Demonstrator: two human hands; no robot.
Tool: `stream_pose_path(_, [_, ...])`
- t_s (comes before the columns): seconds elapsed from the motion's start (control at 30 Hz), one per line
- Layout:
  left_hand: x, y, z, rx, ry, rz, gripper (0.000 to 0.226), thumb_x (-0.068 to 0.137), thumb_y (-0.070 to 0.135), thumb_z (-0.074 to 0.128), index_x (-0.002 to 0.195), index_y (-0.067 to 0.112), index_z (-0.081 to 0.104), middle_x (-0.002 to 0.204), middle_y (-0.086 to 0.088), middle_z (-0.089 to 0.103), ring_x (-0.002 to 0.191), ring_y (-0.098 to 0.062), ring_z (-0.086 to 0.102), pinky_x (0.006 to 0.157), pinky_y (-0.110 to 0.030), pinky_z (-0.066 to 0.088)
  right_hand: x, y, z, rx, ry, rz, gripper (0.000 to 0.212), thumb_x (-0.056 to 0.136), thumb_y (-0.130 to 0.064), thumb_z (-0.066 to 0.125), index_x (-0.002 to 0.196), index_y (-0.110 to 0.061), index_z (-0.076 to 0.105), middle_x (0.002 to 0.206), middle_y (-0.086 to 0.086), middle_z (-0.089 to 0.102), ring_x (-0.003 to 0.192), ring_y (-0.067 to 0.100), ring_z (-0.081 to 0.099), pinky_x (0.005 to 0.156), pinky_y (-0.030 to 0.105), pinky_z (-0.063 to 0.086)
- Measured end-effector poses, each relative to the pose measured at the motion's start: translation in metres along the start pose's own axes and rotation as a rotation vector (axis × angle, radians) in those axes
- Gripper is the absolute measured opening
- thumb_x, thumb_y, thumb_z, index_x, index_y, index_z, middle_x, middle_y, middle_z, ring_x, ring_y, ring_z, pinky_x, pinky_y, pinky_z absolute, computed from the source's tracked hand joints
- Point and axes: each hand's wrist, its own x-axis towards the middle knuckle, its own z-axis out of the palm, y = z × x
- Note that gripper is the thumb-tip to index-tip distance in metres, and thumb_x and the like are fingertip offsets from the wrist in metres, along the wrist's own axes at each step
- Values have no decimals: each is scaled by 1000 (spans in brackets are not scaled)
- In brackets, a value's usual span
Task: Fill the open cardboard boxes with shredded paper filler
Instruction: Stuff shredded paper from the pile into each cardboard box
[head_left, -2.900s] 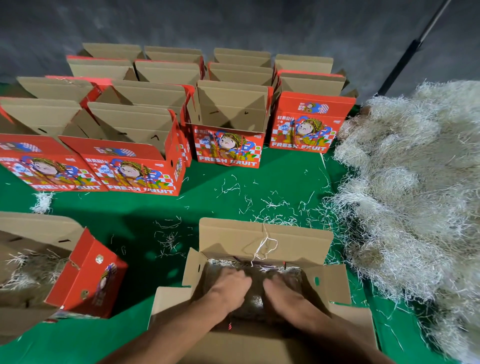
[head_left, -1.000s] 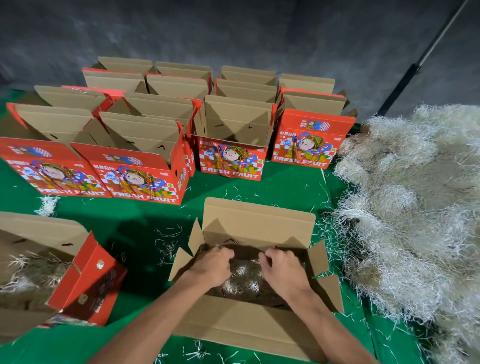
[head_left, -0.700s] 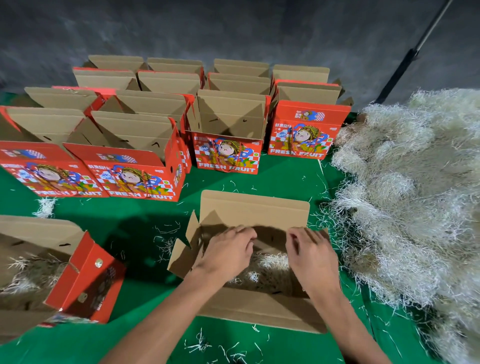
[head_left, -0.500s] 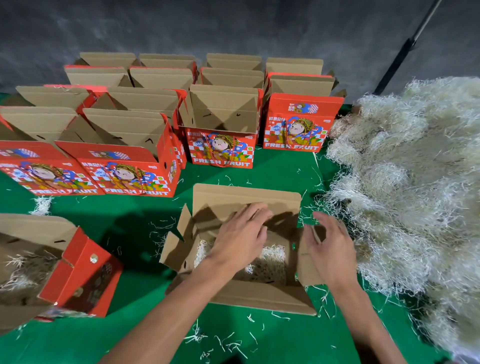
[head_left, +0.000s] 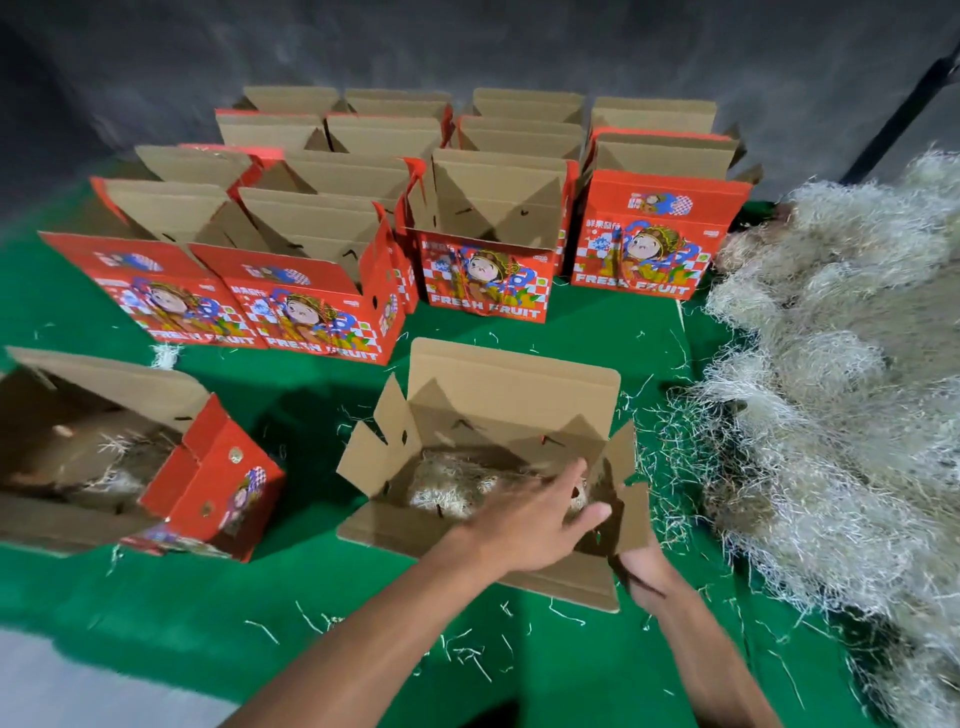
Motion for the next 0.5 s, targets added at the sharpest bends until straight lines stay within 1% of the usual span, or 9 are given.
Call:
stream_pose_path(0.03, [-1, 0, -2, -7, -7, -22, 82, 89, 81, 7, 156, 34, -2, 86, 12, 54, 89, -17, 60, 96, -49, 51, 0, 1, 4, -26, -8, 17, 40, 104, -41, 41, 130, -14, 56, 119, 12, 71, 120, 35, 62, 98, 53, 52])
stream_pose_path(0.07, [-2, 1, -4, -20, -15, -47, 84, 89, 81, 6, 157, 32, 2, 90, 5, 59, 89, -18, 63, 91, -48, 53, 0, -1, 10, -59, -14, 28, 55, 94, -59, 52, 122, -13, 60, 113, 11, 72, 112, 33, 66, 95, 51, 53])
stream_pose_path(0.13, [-7, 2, -10, -103, -53, -77, 81, 92, 78, 7, 154, 25, 10, 90, 1, 60, 72, -11, 64, 73, -38, 60, 4, 0, 18, -119, -70, 27, 86, 64, -83, 67, 108, -9, 61, 93, 6, 74, 86, 25, 69, 75, 38, 57])
stream_pose_path(0.17, [-11, 3, -12, -152, -82, -87, 79, 93, 76, 9, 152, 23, 9, 82, 5, 58, 55, -3, 59, 56, -27, 59, 7, 2, 24, -124, -97, 36, 91, 60, -85, 67, 106, -8, 59, 89, 6, 73, 80, 24, 68, 68, 36, 56])
stream_pose_path(0.23, [-20, 6, -17, -220, -116, -119, 83, 92, 77, 9, 154, 24, -5, 71, 8, 54, 38, 2, 51, 34, -13, 41, 13, 5, 37, -120, -145, 74, 90, 73, -87, 52, 116, -8, 56, 100, 14, 71, 89, 32, 68, 74, 44, 58])
stream_pose_path(0.3, [-28, 3, -22, -250, -115, -146, 89, 88, 81, 7, 155, 24, -11, 68, 8, 55, 35, 2, 47, 35, -13, 42, 16, 7, 48, -128, -165, 111, 75, 87, -77, 37, 124, -15, 55, 110, 18, 70, 103, 37, 68, 86, 54, 57])
stream_pose_path(0.37, [-37, -4, -26, -268, -122, -166, 93, 85, 85, 6, 156, 25, -7, 70, 7, 57, 43, 0, 51, 55, -22, 58, 19, 8, 60, -148, -185, 124, 59, 92, -64, 37, 125, -19, 56, 109, 15, 72, 100, 30, 71, 78, 45, 61])
stream_pose_path(0.43, [-46, -14, -28, -310, -144, -214, 97, 81, 90, 6, 155, 29, -7, 73, 5, 60, 52, -9, 57, 76, -35, 59, 19, 10, 74, -203, -219, 162, 50, 93, -54, 38, 123, -18, 56, 110, 13, 73, 93, 21, 73, 71, 33, 60])
stream_pose_path(0.5, [-53, -24, -29, -345, -156, -257, 100, 79, 91, 7, 156, 29, -2, 81, 0, 65, 59, -15, 60, 69, -37, 60, 19, 11, 89, -208, -262, 173, 56, 89, -55, 38, 127, -18, 54, 113, 10, 72, 102, 25, 71, 81, 39, 60])
